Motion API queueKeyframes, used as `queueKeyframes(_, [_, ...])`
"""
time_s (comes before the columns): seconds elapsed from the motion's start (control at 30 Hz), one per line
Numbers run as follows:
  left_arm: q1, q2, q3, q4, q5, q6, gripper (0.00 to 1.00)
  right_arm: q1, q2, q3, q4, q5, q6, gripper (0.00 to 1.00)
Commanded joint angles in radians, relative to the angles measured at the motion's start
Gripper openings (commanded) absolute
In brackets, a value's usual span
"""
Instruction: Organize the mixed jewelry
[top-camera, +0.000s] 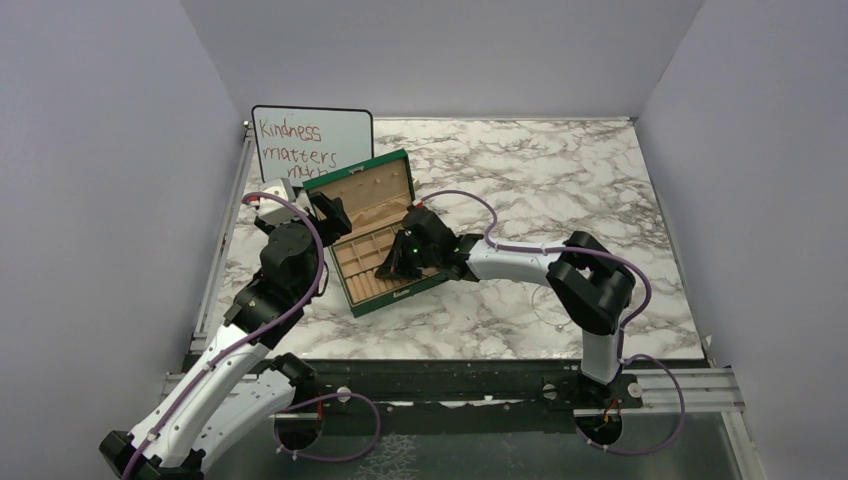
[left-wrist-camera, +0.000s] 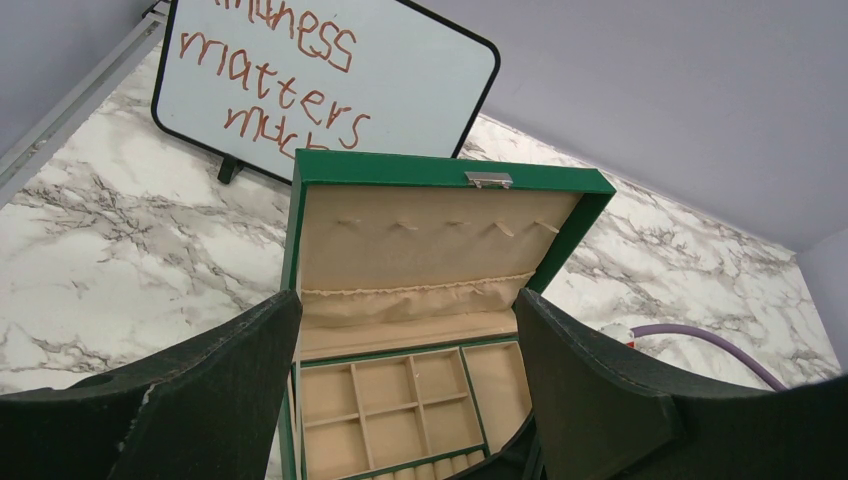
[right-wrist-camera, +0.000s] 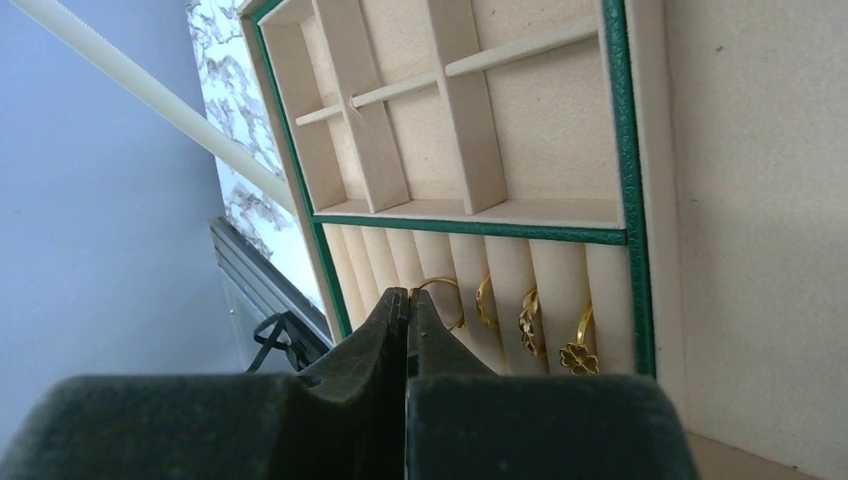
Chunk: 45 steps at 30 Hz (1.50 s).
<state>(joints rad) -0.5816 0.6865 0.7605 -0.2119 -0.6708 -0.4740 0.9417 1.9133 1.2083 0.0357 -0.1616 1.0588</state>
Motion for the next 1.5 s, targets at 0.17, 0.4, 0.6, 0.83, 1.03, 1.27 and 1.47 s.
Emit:
queueKeyframes(0.17, [0.002, -0.002, -0.009, 0.012, 0.0, -0.005, 0.8, -0.011, -0.035, -0.031, -0.034, 0.104, -0.037, 0.09])
queueKeyframes(0.4, [0.003, 0.001, -0.009, 0.014, 0.003, -0.006, 0.8, -0.011, -0.046, -0.038, -0.034, 0.106, -0.044, 0.11])
queueKeyframes(0.6, [0.002, 0.005, -0.007, 0.014, 0.006, -0.006, 0.8, -0.012, -0.058, -0.026, -0.034, 0.092, -0.06, 0.17])
queueKeyframes(0.83, [0.003, 0.003, -0.007, 0.014, 0.006, -0.006, 0.8, -0.013, -0.099, -0.011, -0.076, 0.086, -0.074, 0.3])
queueKeyframes(1.03, [0.003, 0.0, -0.005, 0.002, 0.011, -0.015, 0.8, -0.016, -0.131, -0.003, -0.075, 0.06, -0.121, 0.31])
queueKeyframes(1.27, [0.003, -0.033, 0.005, -0.173, 0.116, -0.126, 0.9, -0.126, -0.234, -0.04, -0.145, 0.096, -0.214, 0.37])
queueKeyframes(1.47, [0.003, -0.082, -0.095, -0.319, 0.258, -0.32, 0.99, -0.19, -0.206, 0.025, -0.296, 0.157, -0.387, 0.5])
